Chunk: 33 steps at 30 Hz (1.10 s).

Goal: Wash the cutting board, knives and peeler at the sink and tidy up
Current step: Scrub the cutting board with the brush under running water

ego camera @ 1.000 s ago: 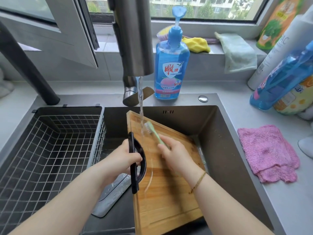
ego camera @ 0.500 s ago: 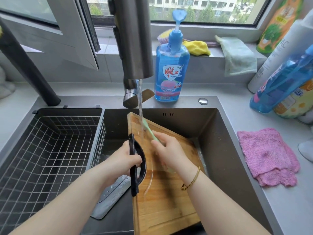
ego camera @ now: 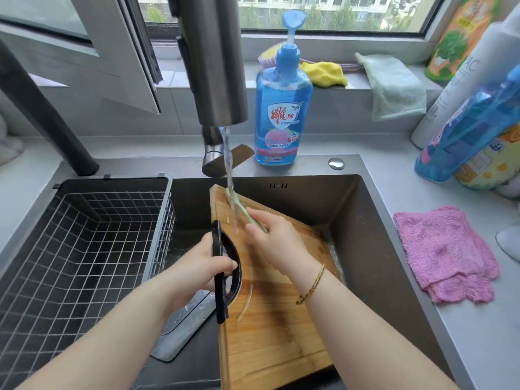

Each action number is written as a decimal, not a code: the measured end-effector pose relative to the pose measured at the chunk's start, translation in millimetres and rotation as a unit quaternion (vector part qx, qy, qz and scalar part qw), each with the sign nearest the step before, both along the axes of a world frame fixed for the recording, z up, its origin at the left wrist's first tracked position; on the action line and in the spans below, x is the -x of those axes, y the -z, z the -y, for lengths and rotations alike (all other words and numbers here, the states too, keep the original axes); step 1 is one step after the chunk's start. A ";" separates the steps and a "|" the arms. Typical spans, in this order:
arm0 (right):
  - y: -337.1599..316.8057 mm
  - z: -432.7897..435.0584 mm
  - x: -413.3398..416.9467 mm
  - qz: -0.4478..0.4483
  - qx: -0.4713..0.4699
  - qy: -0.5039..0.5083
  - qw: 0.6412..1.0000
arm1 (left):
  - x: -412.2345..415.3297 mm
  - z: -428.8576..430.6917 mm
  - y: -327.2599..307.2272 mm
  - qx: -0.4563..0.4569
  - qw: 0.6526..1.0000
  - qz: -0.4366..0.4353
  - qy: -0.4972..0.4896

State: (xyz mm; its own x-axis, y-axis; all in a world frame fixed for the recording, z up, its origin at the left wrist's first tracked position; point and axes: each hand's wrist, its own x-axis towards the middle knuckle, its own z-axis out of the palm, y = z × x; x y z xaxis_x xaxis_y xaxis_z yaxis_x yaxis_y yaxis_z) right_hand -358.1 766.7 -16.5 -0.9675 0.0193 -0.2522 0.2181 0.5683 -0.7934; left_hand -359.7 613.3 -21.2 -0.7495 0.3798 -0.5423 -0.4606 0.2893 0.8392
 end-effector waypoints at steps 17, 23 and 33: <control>-9.2 4.6 -26.1 0.066 0.030 -0.047 0.996 | -3.9 8.1 2.6 -0.017 1.000 0.015 0.002; -6.8 5.0 -5.8 0.045 0.024 0.006 0.999 | -2.0 5.3 3.7 -0.003 1.000 0.004 0.003; -8.0 9.1 -3.1 0.015 -0.012 0.012 1.000 | -1.5 2.9 3.5 -0.006 1.000 -0.007 0.008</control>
